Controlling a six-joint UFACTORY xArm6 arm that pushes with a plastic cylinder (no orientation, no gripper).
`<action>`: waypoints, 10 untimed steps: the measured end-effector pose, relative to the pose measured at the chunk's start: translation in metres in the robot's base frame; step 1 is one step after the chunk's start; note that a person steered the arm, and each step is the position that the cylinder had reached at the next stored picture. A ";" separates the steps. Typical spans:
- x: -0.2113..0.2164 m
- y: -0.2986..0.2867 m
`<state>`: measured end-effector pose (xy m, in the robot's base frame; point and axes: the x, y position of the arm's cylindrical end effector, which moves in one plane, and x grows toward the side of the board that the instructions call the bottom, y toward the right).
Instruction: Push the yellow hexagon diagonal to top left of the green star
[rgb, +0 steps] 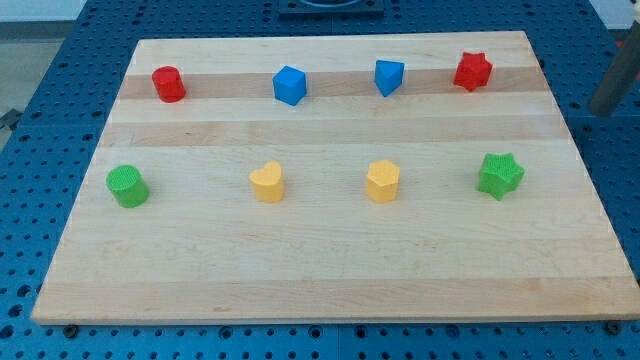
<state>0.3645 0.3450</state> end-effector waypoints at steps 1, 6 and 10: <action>0.004 0.000; 0.179 -0.289; 0.103 -0.247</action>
<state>0.4677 0.0983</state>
